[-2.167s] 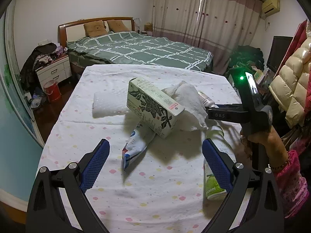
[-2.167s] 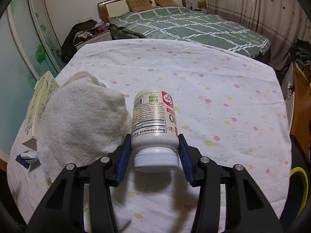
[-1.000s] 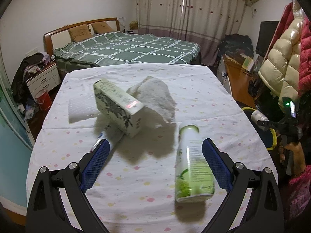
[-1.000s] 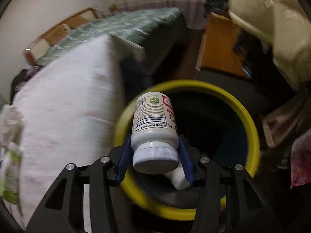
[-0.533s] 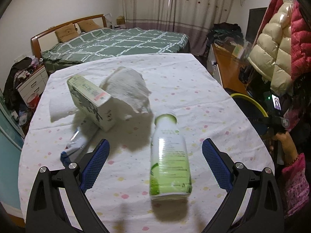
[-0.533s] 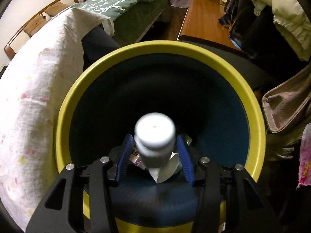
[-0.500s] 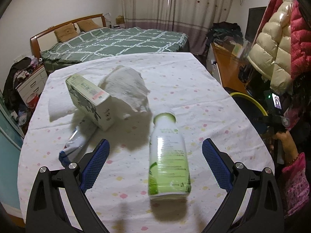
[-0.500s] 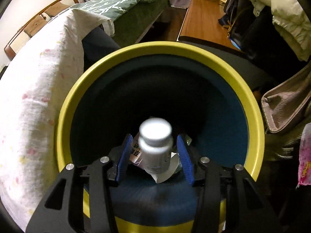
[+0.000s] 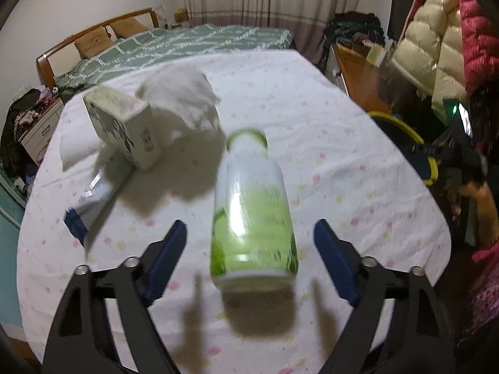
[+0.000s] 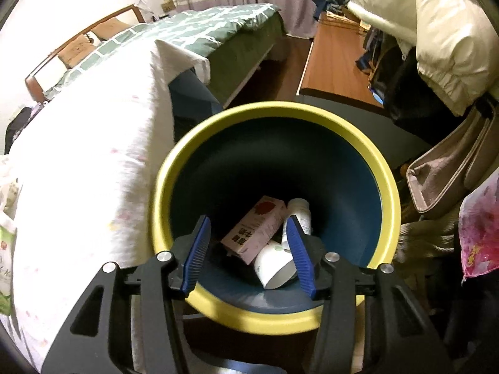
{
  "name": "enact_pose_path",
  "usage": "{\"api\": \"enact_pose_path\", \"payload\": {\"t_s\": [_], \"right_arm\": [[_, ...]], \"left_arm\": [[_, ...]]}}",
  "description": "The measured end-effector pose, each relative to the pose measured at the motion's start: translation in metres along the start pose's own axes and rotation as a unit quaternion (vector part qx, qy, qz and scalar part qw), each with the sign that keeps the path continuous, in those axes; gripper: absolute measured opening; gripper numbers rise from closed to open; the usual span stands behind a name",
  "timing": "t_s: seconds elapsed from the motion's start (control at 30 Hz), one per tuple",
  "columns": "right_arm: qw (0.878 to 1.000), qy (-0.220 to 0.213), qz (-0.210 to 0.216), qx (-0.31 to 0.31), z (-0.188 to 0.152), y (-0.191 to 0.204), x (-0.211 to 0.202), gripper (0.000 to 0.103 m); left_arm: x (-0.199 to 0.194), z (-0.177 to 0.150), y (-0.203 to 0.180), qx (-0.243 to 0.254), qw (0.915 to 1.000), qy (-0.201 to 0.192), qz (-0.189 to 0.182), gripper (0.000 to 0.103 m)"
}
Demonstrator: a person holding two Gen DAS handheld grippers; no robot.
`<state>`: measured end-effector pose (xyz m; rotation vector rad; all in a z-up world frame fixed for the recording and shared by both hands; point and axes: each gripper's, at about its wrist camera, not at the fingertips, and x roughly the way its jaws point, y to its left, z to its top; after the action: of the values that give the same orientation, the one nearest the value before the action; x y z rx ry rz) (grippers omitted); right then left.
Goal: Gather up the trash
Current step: 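Grasp the green-and-white lotion bottle with the left gripper and lift it, then carry the lotion bottle over the bin and open the left gripper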
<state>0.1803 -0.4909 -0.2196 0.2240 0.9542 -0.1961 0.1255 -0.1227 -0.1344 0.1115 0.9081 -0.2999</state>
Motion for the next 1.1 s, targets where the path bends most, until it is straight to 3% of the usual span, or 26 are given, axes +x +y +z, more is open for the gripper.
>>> {"api": "enact_pose_path", "payload": {"t_s": [0.3,0.47,0.57,0.7,1.0,1.1], "right_arm": [[1.0,-0.005,0.013,-0.011,-0.003,0.009,-0.006,0.049],[1.0,-0.003,0.019,-0.015,-0.006,0.012,-0.005,0.049],[1.0,-0.004,0.021,-0.014,-0.006,0.01,-0.007,0.049],[1.0,-0.011,0.021,-0.012,-0.007,0.007,-0.012,0.049],[0.999,-0.021,0.024,-0.01,-0.008,0.006,-0.021,0.049],[0.999,-0.022,0.026,-0.008,-0.009,0.005,-0.023,0.049]], "left_arm": [[0.001,-0.02,0.011,-0.025,0.9997,0.002,-0.004,0.064],[-0.001,-0.021,0.008,-0.023,0.9995,-0.02,-0.006,0.06],[-0.004,-0.019,0.008,-0.023,0.9991,-0.034,-0.006,0.052],[-0.011,-0.015,0.005,-0.007,0.9988,-0.049,0.002,0.052],[-0.062,0.023,-0.002,0.042,0.9886,-0.141,0.03,0.052],[-0.067,0.037,-0.003,0.05,0.9859,-0.156,0.036,0.052]]}}
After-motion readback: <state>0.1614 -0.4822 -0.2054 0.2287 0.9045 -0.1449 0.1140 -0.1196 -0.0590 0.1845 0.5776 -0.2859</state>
